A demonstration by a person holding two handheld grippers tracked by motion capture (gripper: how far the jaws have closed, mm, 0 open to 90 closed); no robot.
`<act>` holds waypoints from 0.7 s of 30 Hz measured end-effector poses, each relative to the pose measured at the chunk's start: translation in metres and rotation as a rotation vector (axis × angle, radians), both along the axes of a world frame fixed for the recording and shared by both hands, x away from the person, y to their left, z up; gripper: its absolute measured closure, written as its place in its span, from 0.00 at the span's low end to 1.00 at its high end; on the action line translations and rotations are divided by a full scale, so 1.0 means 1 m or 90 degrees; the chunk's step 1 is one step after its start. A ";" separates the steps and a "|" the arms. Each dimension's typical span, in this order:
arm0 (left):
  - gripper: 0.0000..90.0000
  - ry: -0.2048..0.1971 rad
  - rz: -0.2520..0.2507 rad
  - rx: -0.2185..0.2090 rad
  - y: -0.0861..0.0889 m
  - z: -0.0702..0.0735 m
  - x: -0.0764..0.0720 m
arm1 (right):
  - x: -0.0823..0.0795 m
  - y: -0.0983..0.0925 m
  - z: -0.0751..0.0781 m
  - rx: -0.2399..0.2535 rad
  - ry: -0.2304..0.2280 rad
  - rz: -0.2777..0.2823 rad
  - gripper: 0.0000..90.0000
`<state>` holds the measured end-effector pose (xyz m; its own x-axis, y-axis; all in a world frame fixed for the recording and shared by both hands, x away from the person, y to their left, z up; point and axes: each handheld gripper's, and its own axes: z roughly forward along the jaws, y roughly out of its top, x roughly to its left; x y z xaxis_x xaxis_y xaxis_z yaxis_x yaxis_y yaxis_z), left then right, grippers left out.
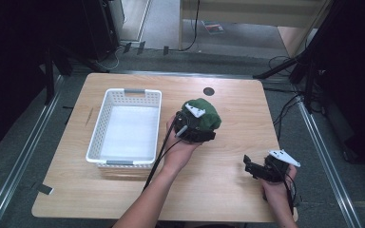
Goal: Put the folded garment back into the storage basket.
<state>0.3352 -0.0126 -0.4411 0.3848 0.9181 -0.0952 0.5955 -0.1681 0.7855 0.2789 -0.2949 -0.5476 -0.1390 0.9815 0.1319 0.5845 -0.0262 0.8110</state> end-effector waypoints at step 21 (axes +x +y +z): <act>0.22 -0.029 0.076 -0.013 0.081 0.019 -0.010 | 0.000 0.000 0.000 -0.002 0.001 -0.003 0.01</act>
